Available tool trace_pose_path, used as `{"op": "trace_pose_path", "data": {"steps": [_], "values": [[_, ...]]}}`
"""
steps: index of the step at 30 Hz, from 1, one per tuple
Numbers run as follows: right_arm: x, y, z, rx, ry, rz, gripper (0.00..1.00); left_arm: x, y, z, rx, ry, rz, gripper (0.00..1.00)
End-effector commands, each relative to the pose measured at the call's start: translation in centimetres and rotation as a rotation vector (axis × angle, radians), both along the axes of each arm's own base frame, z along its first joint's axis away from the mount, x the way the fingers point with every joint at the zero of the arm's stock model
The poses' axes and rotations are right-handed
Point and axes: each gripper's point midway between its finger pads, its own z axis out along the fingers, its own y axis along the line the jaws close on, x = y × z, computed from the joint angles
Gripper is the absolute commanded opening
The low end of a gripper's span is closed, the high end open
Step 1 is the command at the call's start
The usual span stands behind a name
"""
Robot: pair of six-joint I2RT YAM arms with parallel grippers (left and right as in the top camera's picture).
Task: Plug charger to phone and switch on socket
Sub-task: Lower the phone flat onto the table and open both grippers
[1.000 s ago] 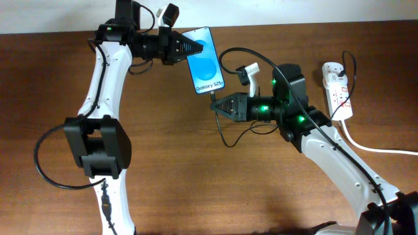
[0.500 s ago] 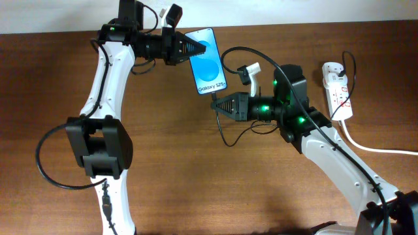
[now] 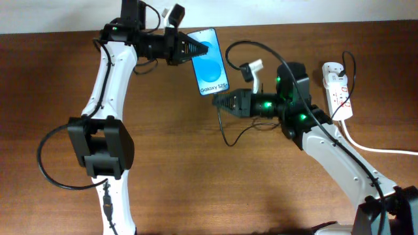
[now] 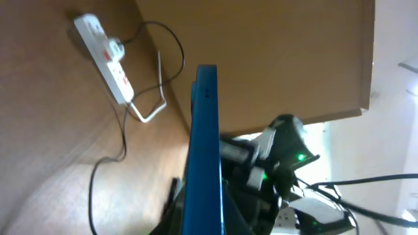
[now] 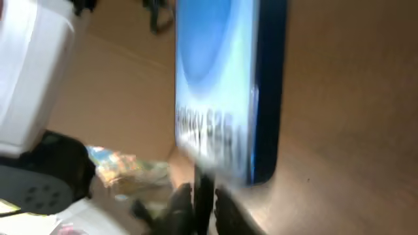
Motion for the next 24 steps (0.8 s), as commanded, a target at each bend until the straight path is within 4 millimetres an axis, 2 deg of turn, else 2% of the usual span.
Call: {"op": "trace_pose_path", "data": {"steps": [1,5,11,13,15,16,17,20,21,24], "values": [[2.3,-1.9,1.2,-0.026,-0.060,-0.070,0.31,-1.9,-2.3,1.3,-0.052,0.003,-0.079,0.00],[2.6,-4.9,-0.6,-0.078,0.003,-0.119,0.36,-1.5,-1.7,1.3,-0.049,-0.004,-0.064,0.00],[2.8,-9.3,-0.3,-0.110,0.016,-0.216,0.43,-0.3,-1.5,-1.2,0.090,-0.053,0.005,0.00],[2.8,-11.3,-1.9,-0.154,0.089,-0.274,0.43,-0.2,-1.3,-3.0,0.183,-0.073,0.028,0.00],[2.5,-12.8,-3.5,-0.215,0.139,-0.316,0.44,-1.1,-0.8,-5.7,0.305,-0.078,0.016,0.00],[2.1,-12.9,-3.9,-0.241,0.112,-0.293,0.51,-1.2,-0.3,-7.5,0.374,-0.086,0.007,0.00],[2.0,-13.0,-4.3,-0.261,0.116,-0.296,0.54,-1.2,-0.1,-8.2,0.395,-0.100,-0.001,0.00],[1.7,-14.1,-6.1,-0.345,0.180,-0.348,0.55,-0.6,-0.2,-11.7,0.424,-0.069,-0.018,0.00],[1.3,-14.7,-7.0,-0.395,0.206,-0.365,0.57,0.0,-0.5,-14.6,0.429,-0.038,-0.030,0.00],[0.8,-15.1,-7.7,-0.433,0.218,-0.363,0.63,0.7,-0.8,-18.3,0.436,-0.011,-0.040,0.00]]}}
